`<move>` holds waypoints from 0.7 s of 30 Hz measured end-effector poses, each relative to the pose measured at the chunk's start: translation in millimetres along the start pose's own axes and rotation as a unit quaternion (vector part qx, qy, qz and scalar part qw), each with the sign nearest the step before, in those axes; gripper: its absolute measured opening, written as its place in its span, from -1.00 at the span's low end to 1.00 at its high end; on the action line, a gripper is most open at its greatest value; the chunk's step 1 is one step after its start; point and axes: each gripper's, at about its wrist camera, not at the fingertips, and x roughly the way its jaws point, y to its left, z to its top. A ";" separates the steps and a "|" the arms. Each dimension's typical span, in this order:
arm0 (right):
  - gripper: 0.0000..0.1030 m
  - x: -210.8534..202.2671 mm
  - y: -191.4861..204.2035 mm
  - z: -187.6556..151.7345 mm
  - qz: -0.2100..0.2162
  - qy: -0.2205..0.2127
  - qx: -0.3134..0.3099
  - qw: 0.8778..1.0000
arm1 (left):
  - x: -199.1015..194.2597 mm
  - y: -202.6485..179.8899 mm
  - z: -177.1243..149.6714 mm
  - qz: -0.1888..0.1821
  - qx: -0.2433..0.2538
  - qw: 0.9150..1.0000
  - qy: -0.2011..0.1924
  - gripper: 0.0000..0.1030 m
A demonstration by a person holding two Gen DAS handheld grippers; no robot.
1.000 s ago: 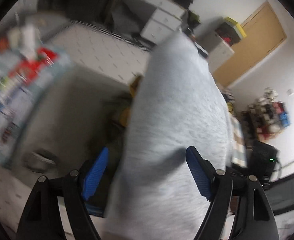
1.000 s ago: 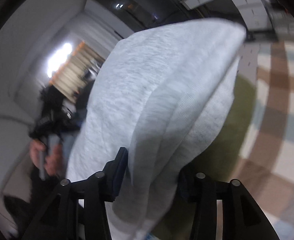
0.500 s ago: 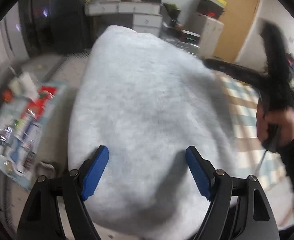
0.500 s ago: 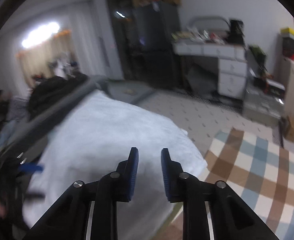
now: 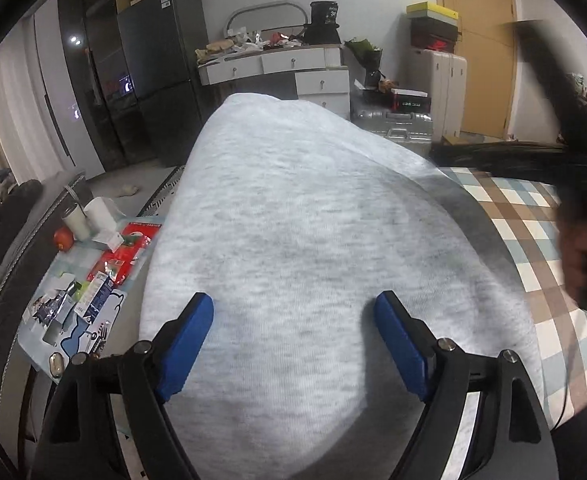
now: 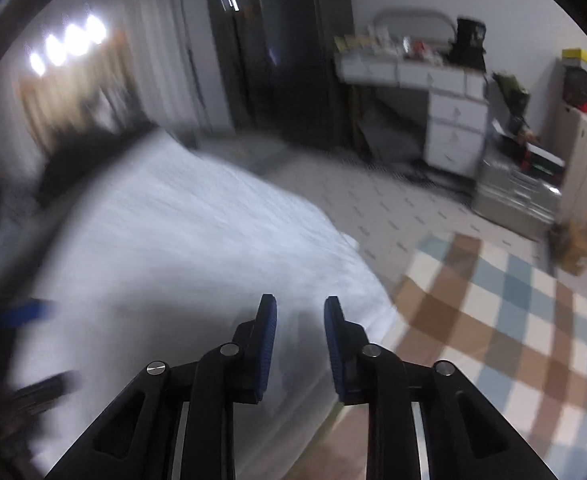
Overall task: Fold large clothes
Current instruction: 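Release the fabric and press the folded sweatshirt flat with both grippers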
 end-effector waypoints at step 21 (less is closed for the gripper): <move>-0.54 -48.7 61.4 -107.3 0.120 -0.011 -0.020 0.992 | -47.4 -18.2 3.5 0.001 0.019 1.000 -0.008 0.61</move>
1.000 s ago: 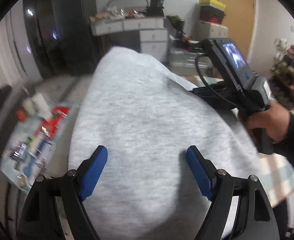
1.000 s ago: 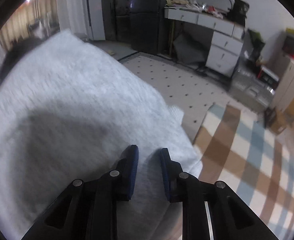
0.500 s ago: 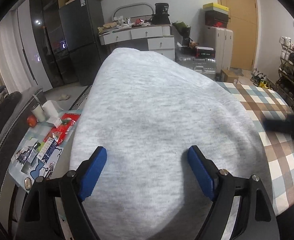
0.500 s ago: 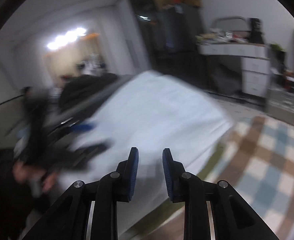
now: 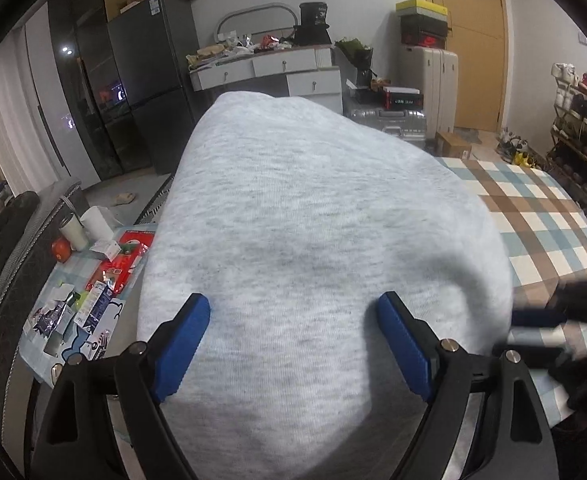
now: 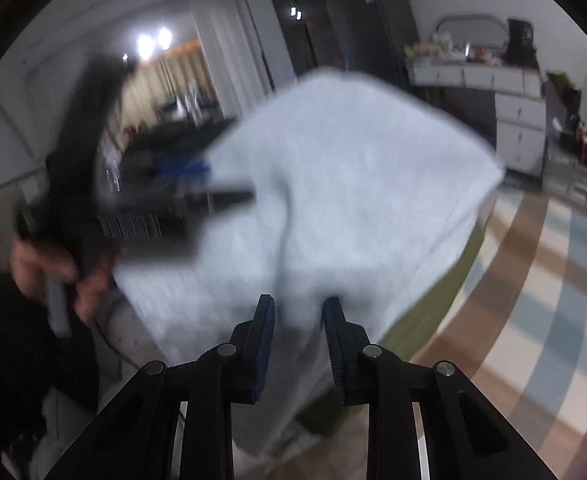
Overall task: Fold large clothes
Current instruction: 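Release the fabric and press the folded sweatshirt flat with both grippers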
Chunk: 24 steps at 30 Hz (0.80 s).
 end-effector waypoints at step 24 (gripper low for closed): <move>-0.41 -24.6 -38.4 92.4 -0.010 -0.033 0.027 0.999 | -3.2 -2.9 -2.3 0.010 0.013 1.000 -0.023 0.62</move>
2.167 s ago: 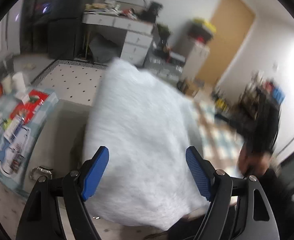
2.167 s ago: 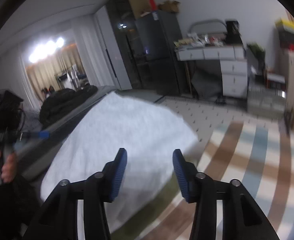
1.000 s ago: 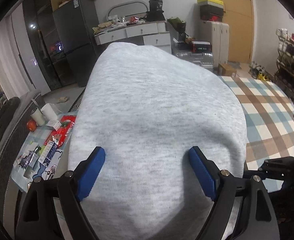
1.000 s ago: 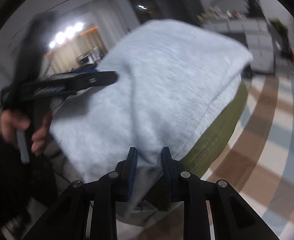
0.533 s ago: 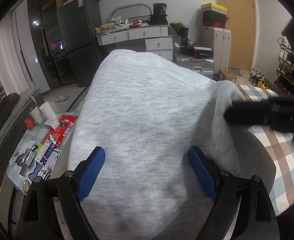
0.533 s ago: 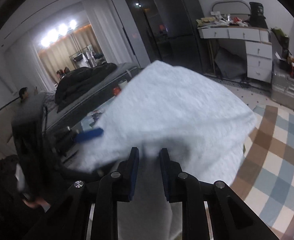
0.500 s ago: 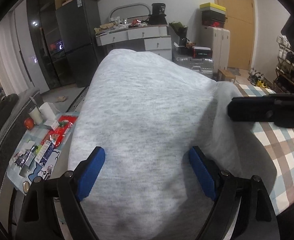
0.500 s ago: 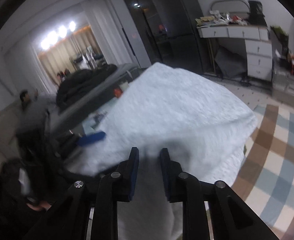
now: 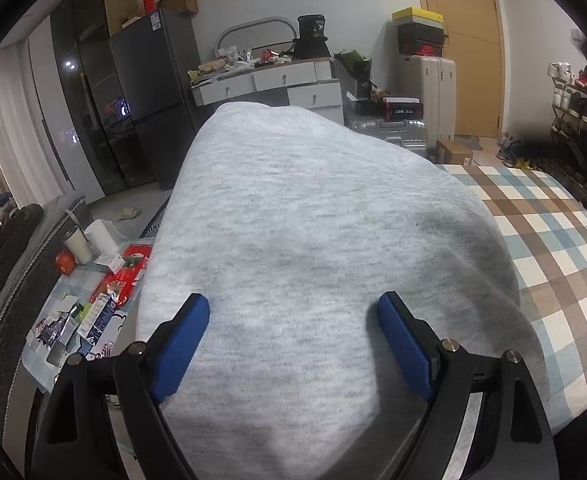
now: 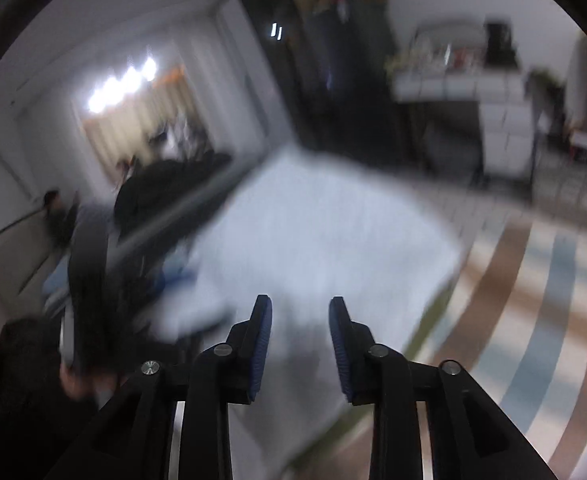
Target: Fold large clothes
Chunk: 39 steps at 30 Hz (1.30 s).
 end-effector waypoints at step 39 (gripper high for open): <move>0.86 -48.7 26.3 -33.8 -0.047 -0.097 -0.015 0.994 | -88.4 -48.7 -9.5 0.050 -0.064 0.995 -0.054 0.70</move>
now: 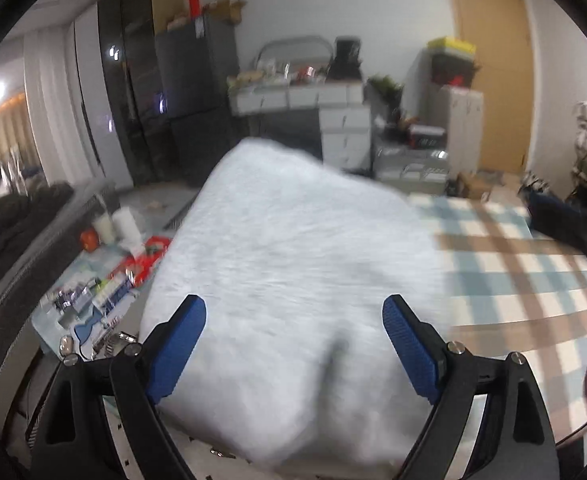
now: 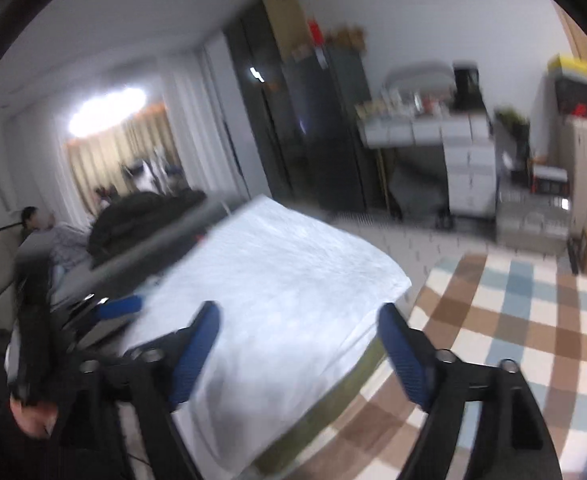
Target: Fold large clothes
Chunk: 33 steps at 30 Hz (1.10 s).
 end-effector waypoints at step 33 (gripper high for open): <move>1.00 -223.8 85.4 -95.4 -0.051 -0.165 -0.038 0.984 | -145.0 -17.9 -67.8 0.000 -0.121 0.986 -0.114 0.98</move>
